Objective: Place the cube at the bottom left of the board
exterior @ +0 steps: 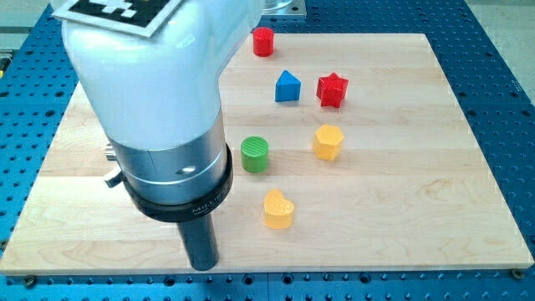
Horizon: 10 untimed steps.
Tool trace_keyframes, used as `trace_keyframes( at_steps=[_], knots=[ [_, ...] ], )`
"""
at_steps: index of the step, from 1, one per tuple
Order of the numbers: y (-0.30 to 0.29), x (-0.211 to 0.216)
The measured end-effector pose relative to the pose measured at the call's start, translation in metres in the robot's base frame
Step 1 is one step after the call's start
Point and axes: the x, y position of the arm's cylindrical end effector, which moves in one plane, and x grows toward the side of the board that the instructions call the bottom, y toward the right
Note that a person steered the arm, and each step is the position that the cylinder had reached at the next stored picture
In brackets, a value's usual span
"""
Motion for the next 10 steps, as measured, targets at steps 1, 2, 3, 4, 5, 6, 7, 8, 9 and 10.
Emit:
trace_keyframes(
  at_steps=[1,2,3,4,5,6,7,8,9,10],
  knots=[
    [0.024,0.001],
    [0.057,0.001],
    [0.046,-0.005],
    [0.042,-0.058],
    [0.032,-0.087],
    [0.016,-0.103],
    [-0.016,-0.093],
    [0.012,-0.073],
    [0.041,-0.066],
    [0.008,-0.054]
  ],
)
